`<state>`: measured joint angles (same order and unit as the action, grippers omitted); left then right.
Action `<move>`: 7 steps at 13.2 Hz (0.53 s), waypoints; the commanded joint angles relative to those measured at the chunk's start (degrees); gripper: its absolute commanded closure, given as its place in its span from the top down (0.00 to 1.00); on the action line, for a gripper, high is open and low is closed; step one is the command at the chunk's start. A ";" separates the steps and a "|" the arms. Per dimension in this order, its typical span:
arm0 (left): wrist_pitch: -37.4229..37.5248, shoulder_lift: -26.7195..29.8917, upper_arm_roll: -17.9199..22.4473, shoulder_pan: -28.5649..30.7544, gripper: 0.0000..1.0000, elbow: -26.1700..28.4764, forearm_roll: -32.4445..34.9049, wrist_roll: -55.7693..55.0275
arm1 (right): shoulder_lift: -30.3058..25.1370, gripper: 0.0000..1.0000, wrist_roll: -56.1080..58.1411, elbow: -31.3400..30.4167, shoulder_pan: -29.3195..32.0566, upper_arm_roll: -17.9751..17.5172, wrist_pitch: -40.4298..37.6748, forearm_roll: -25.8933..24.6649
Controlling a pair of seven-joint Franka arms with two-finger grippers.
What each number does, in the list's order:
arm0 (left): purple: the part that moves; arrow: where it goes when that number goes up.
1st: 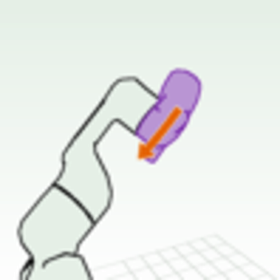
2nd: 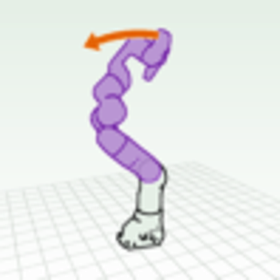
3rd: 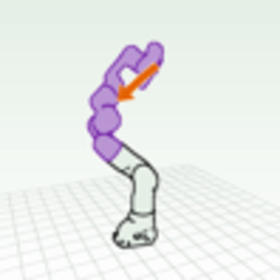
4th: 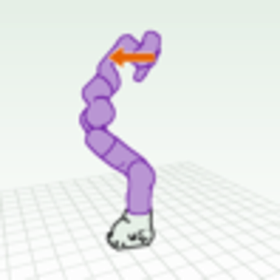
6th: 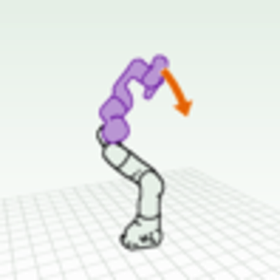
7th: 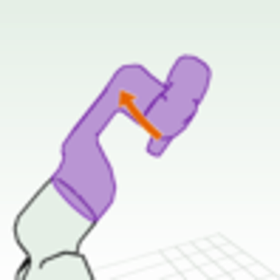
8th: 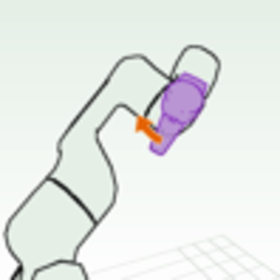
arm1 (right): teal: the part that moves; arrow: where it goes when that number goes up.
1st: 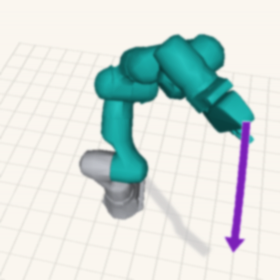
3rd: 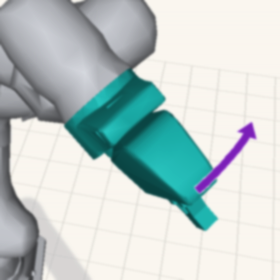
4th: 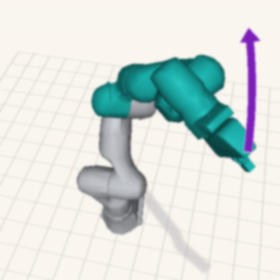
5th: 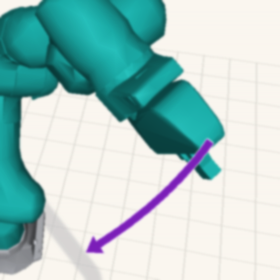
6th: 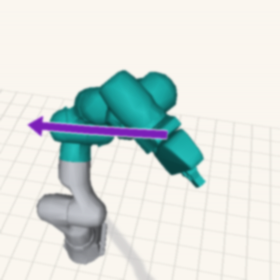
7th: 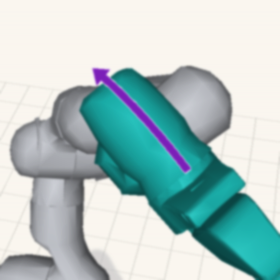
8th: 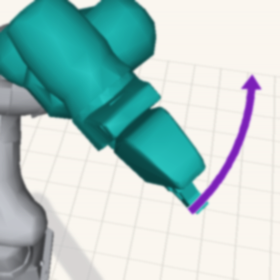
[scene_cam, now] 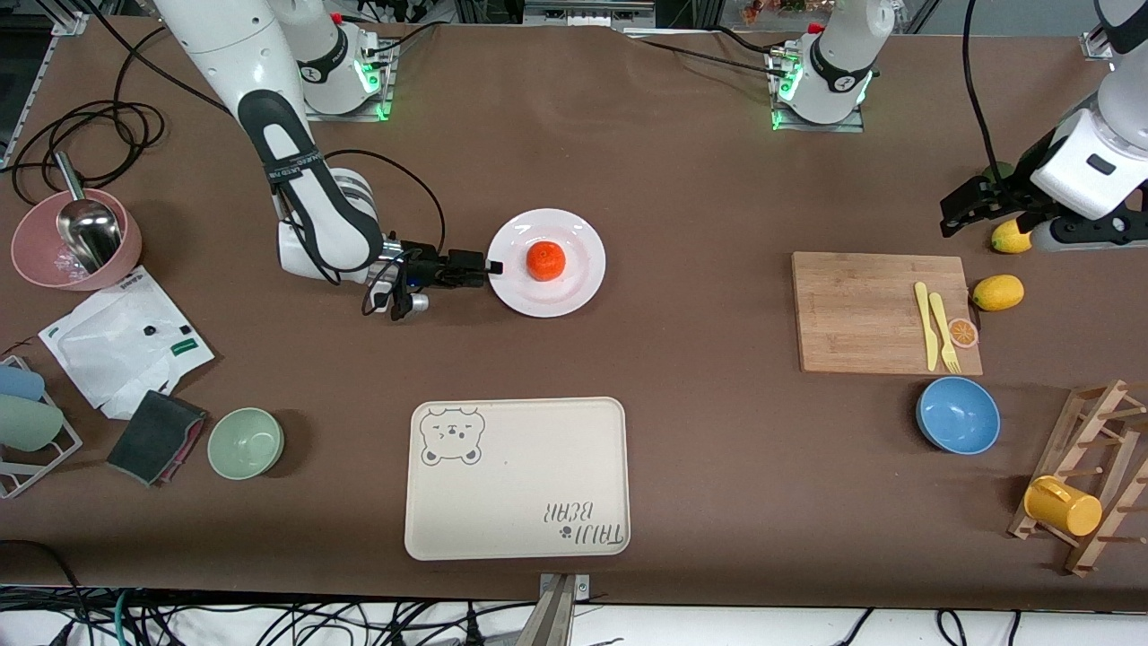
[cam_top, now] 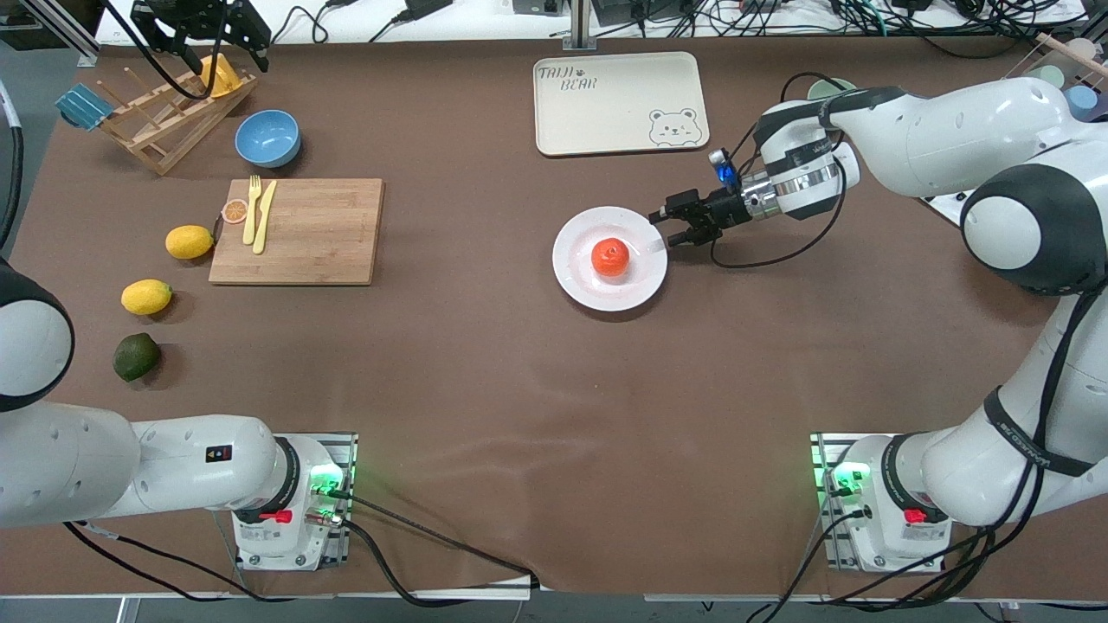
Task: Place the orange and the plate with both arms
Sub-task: 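Grasp the white plate rim with the right gripper while the left gripper retracts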
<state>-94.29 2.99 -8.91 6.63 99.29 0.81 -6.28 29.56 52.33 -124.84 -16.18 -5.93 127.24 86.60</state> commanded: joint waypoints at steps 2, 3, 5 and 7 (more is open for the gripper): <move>1.91 -0.88 -0.67 0.32 1.00 -2.43 -1.25 1.45 | 1.20 0.99 2.60 0.47 -0.70 -0.14 0.20 0.76; 1.91 -0.88 -0.67 0.32 1.00 -2.43 -1.25 1.45 | 1.29 0.90 3.12 0.56 -1.05 -0.14 0.20 0.59; 2.09 -0.88 -0.67 0.32 1.00 -2.43 -1.25 1.45 | 1.72 0.61 6.63 0.74 -1.66 -0.14 0.38 0.59; 2.09 -0.79 -0.67 0.32 1.00 -2.43 -1.25 1.54 | 2.34 0.23 8.48 1.00 -1.66 -0.05 -0.14 0.50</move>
<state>-93.66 2.99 -9.38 6.62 98.72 0.78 -6.26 30.70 57.87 -124.83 -17.51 -5.97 127.22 86.59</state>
